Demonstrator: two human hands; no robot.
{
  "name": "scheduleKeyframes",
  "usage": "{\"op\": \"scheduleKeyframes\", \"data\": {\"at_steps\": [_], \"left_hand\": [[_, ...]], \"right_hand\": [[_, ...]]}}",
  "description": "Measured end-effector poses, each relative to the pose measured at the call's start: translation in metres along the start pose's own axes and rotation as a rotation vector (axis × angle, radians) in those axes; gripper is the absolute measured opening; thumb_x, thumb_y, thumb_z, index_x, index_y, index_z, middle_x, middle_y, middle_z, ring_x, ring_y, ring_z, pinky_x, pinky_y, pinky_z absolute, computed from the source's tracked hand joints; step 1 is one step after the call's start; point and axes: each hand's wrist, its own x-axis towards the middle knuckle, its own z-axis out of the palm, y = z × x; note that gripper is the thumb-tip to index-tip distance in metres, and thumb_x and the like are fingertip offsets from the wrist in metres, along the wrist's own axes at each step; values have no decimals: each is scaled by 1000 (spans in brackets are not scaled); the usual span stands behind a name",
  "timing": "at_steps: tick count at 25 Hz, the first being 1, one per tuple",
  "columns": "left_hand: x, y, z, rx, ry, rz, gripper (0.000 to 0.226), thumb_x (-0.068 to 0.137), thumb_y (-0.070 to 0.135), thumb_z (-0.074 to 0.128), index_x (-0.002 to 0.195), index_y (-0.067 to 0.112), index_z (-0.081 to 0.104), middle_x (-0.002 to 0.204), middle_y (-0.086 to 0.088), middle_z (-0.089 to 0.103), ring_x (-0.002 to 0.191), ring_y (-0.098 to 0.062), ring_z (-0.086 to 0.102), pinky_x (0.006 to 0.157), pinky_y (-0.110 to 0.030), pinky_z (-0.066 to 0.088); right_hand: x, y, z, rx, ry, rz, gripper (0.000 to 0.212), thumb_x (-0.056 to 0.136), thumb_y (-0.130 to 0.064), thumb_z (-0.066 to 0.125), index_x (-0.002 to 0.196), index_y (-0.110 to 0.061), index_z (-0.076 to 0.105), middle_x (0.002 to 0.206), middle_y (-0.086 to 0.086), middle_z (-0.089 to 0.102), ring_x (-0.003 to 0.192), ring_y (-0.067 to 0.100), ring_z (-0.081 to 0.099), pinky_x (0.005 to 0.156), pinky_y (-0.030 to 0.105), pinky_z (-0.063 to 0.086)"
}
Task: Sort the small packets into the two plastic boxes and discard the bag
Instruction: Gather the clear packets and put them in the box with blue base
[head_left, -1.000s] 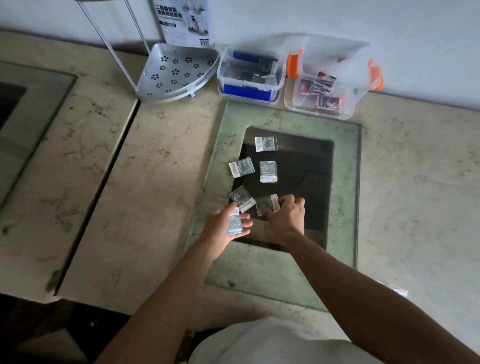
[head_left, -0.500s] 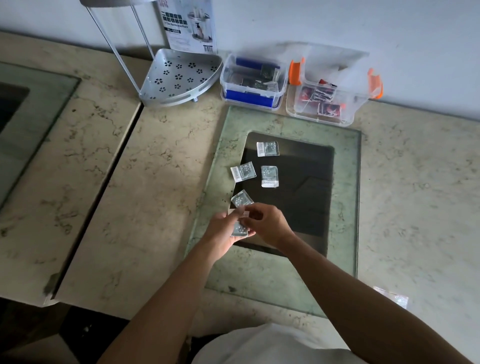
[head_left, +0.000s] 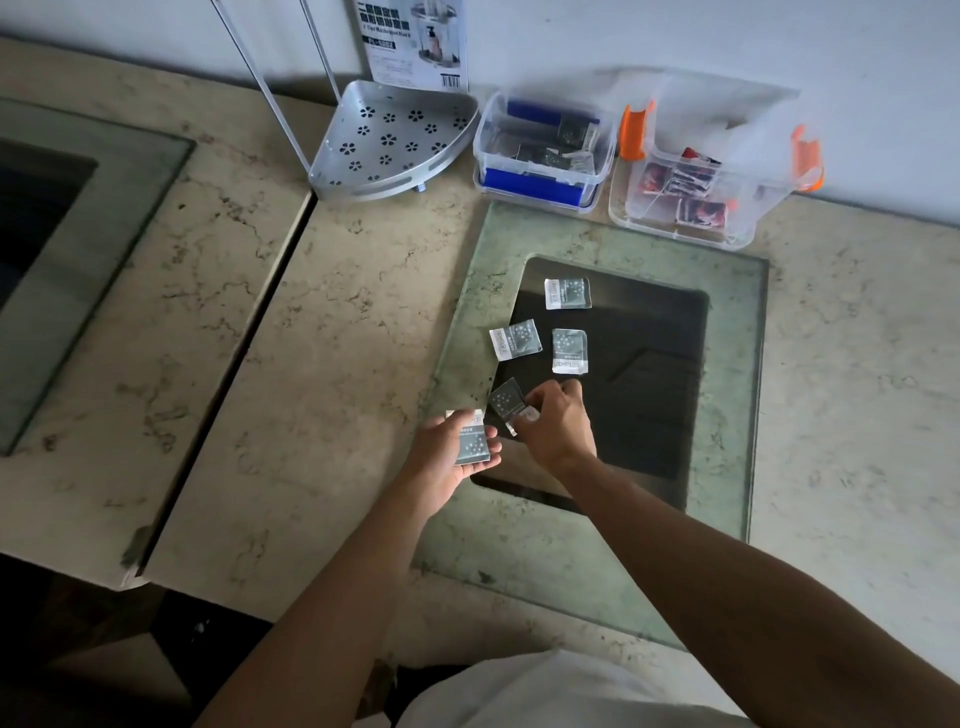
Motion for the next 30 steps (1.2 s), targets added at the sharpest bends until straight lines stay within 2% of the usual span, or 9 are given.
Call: {"op": "scheduleKeyframes", "data": {"at_steps": [3,6,10,15,18,20,24,27,30], "left_hand": [[10,6,2,40,22,-53,46,102,39,48,117,-4,58,82,-19,65,66,-30,63,78,-48,57],[17,12,11,99,11,-108,62,100,56,38,108,-1,60,79,-20,65,63,-31,62,75,-48,57],[26,17,31,160,-47,-125,69,95,66,41,100,-1,59,71,-21,64,52,-29,58,54,-37,52],[38,19,52,245,-69,-121,73,93,69,40,102,0,61,70,-20,64,51,-29,58,52,-36,51],[48,34,61,269,-249,-177,83,90,74,38,113,-2,62,82,-23,69,65,-34,66,60,-43,58],[49,44,67,321,-428,-188,78,93,70,40,113,-1,66,89,-24,70,79,-37,69,74,-47,60],[54,55,70,246,-503,-198,49,98,45,52,114,1,64,89,-18,68,79,-32,65,77,-45,54],[60,57,66,150,-463,-176,37,88,5,42,121,-1,57,98,-21,67,91,-35,68,84,-49,58],[61,53,63,153,-448,-134,49,85,-13,32,129,-7,52,109,-29,64,104,-43,66,89,-54,58]], "right_hand": [[6,1,-9,235,-78,-37,4,91,-18,64,95,-18,63,90,2,67,63,15,65,56,28,53],[8,-1,-31,455,-189,-91,6,94,-17,66,95,-20,70,62,-8,62,44,7,52,45,25,44],[17,-5,-58,375,-207,-260,14,93,-17,68,104,-12,76,76,-9,69,53,-5,58,54,10,42],[40,5,-69,327,15,-208,10,82,-27,79,91,-23,76,74,-9,70,60,1,58,60,20,48],[42,9,-72,224,-206,-230,13,79,-30,83,86,-21,78,75,-8,74,60,-1,63,62,21,52],[44,12,-69,179,-296,-245,13,81,-27,81,92,-20,78,81,-7,76,64,1,68,68,23,56],[60,18,-63,395,-65,-130,18,88,-13,72,104,-21,73,94,-7,72,68,7,69,69,27,56],[78,26,-64,195,102,-62,33,90,-17,66,122,-22,65,109,-3,57,85,10,59,82,24,50],[86,29,-62,-37,12,-109,56,88,-24,67,141,-28,50,123,4,41,95,17,57,84,32,54]]}}
